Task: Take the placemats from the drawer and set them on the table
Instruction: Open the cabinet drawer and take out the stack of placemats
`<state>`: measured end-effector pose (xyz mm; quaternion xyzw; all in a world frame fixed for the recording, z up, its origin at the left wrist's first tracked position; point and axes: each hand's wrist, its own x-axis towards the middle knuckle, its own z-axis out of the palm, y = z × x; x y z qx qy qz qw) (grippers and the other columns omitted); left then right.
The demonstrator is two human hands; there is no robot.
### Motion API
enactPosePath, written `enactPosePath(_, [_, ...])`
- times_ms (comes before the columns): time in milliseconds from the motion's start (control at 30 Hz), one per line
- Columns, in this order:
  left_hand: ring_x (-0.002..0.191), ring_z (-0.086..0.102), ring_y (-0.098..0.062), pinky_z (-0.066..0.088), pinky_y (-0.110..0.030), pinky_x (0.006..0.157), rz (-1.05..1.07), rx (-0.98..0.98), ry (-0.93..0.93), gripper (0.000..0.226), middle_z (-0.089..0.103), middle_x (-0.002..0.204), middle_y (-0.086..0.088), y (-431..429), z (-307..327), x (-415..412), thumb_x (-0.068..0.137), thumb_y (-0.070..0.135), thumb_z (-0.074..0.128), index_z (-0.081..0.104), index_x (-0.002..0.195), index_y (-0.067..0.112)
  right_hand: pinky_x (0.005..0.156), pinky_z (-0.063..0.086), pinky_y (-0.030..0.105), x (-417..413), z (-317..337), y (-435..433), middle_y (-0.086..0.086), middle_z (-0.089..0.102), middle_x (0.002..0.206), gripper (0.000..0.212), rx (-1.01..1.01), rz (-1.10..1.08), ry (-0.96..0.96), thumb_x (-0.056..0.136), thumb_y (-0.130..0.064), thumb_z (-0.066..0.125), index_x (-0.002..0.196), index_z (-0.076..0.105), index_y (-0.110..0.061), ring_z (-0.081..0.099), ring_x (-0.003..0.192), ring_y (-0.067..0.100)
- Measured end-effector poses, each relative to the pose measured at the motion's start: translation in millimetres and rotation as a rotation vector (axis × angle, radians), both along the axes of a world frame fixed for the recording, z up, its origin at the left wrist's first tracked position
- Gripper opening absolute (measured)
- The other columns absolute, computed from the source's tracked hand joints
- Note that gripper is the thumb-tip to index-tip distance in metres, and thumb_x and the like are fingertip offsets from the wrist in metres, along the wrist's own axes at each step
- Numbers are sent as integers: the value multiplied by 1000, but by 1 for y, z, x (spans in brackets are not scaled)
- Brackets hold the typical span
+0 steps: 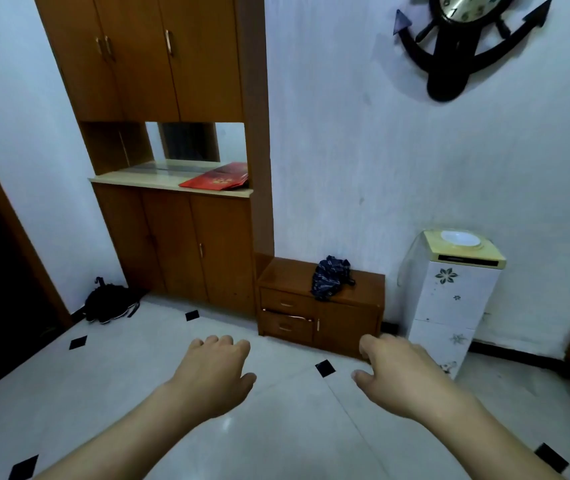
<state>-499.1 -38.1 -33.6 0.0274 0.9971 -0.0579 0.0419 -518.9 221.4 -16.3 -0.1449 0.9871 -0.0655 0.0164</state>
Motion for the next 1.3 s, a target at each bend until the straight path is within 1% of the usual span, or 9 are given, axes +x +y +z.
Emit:
enactPosePath(267, [107, 54, -24, 40, -38, 93, 28, 20, -25, 40, 59, 114, -3, -26, -26, -146, 92, 51, 45, 51, 119, 22, 79, 42, 37, -156, -22, -26, -3, 50, 90, 20, -12, 52, -61, 91, -46, 49, 93, 46, -27, 49, 86, 20])
enactPosePath(367, [106, 53, -24, 40, -38, 92, 6, 30, -23, 40, 59, 113, -3, -47, -43, -214, 92, 51, 44, 51, 118, 22, 80, 41, 37, -220, -36, -46, -3, 48, 90, 20, 3, 44, -85, 91, -46, 50, 92, 43, -28, 46, 86, 19])
enactPosePath(467, [108, 53, -26, 40, -39, 93, -20, 32, -21, 39, 59, 115, -4, -70, -56, -284, 92, 50, 44, 50, 118, 22, 78, 41, 35, -284, -48, -67, -4, 50, 90, 19, -1, 9, -94, 90, -44, 51, 92, 46, -26, 48, 85, 18])
enactPosePath(600, [110, 53, -27, 38, -40, 91, -81, 34, -26, 36, 59, 115, -6, -99, -68, -382, 92, 48, 44, 50, 114, 22, 78, 45, 34, -366, -59, -94, -4, 53, 90, 19, -24, -73, -139, 90, -43, 52, 94, 50, -25, 52, 86, 17])
enactPosePath(800, [112, 52, -26, 39, -40, 93, -149, 58, -48, 40, 58, 118, -4, -122, -93, -515, 91, 49, 44, 49, 121, 23, 79, 47, 34, -470, -79, -110, -2, 53, 90, 20, -35, -139, -196, 91, -44, 51, 91, 48, -24, 52, 85, 18])
enactPosePath(1000, [111, 52, -25, 40, -39, 93, -188, 89, -76, 41, 58, 118, -3, -116, -141, -638, 91, 49, 45, 50, 123, 24, 80, 47, 35, -590, -131, -110, -2, 52, 92, 21, -91, -162, -254, 90, -45, 52, 91, 47, -24, 52, 89, 18])
enactPosePath(1133, [114, 51, -23, 38, -37, 97, -180, 112, -103, 42, 57, 123, -1, -106, -185, -724, 92, 47, 45, 49, 127, 24, 73, 42, 33, -683, -186, -108, -4, 51, 93, 21, -135, -107, -291, 91, -46, 50, 95, 47, -26, 52, 94, 17])
enactPosePath(1200, [117, 50, -22, 37, -36, 100, -154, 134, -128, 43, 56, 127, -1, -99, -212, -769, 93, 46, 45, 48, 130, 24, 73, 38, 33, -737, -216, -105, -3, 52, 97, 23, -143, -83, -298, 92, -45, 49, 103, 50, -25, 51, 99, 19])
enactPosePath(1300, [117, 50, -21, 37, -35, 101, -104, 148, -178, 45, 56, 128, 0, -90, -244, -822, 94, 47, 43, 47, 132, 24, 79, 39, 34, -802, -250, -106, 2, 56, 114, 32, -145, -56, -327, 93, -43, 48, 117, 52, -22, 50, 107, 21])
